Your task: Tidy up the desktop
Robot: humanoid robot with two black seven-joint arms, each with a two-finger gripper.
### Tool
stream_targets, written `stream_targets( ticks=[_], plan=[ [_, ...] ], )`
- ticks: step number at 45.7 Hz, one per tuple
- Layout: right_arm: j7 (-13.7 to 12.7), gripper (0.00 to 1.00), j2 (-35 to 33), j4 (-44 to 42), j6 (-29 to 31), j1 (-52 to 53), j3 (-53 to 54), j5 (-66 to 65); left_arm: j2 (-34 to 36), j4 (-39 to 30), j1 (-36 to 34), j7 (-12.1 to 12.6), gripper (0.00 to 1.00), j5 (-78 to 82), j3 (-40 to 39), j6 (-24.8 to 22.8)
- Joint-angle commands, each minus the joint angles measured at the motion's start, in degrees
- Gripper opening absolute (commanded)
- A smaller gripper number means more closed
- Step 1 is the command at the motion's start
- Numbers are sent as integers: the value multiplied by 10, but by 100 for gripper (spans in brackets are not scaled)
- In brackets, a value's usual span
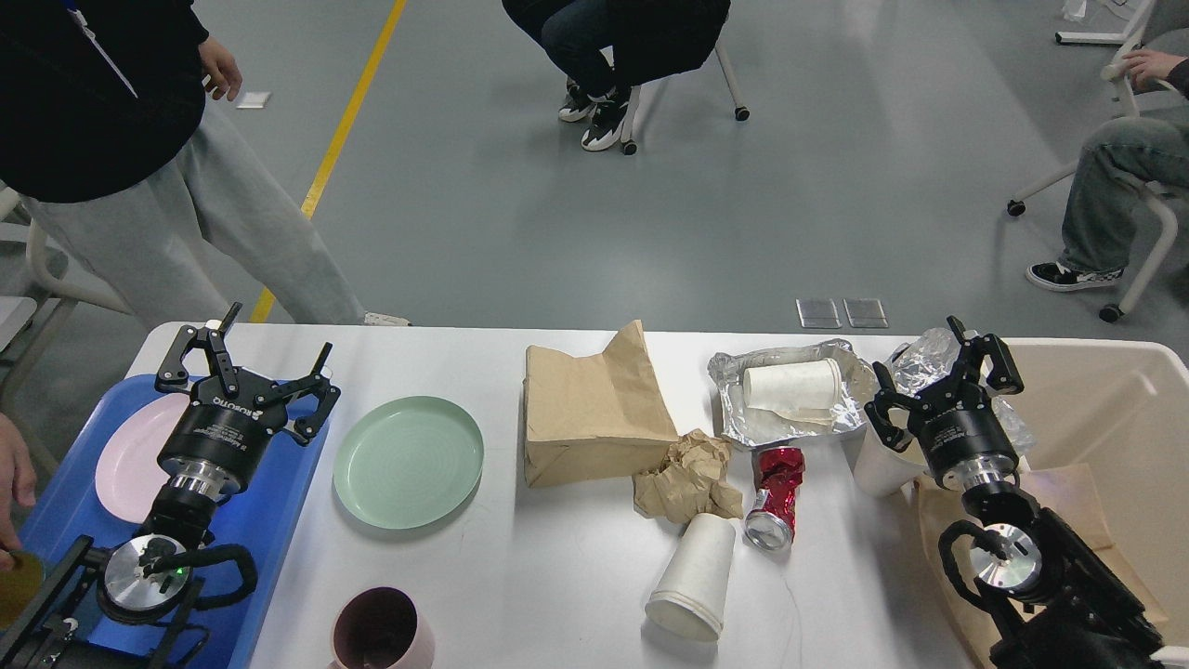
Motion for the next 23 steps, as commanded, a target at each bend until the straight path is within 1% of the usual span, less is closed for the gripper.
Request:
stream_targets(
  ticks=[1, 5, 11, 13, 18, 23],
  plan=[
    [0, 100, 0, 0, 0, 0, 0, 0, 58, -3, 3, -8, 97, -1, 37, -1],
    [0, 100, 0, 0, 0, 0, 0, 0, 133, -3, -15, -10, 96, -9, 117, 0],
    [0, 100, 0, 0, 0, 0, 0, 0, 209, -3, -79, -8, 97, -38, 235, -1],
    [0, 100, 0, 0, 0, 0, 0, 0, 244, -3, -110, -8, 97, -45, 279, -2],
    [0, 100, 0, 0, 0, 0, 0, -1, 320, -1, -211, -6, 96, -46, 427, -2],
    [0, 100, 0, 0, 0, 0, 0, -1, 358, 2, -356, -8, 96, -46, 616, -3]
  ],
)
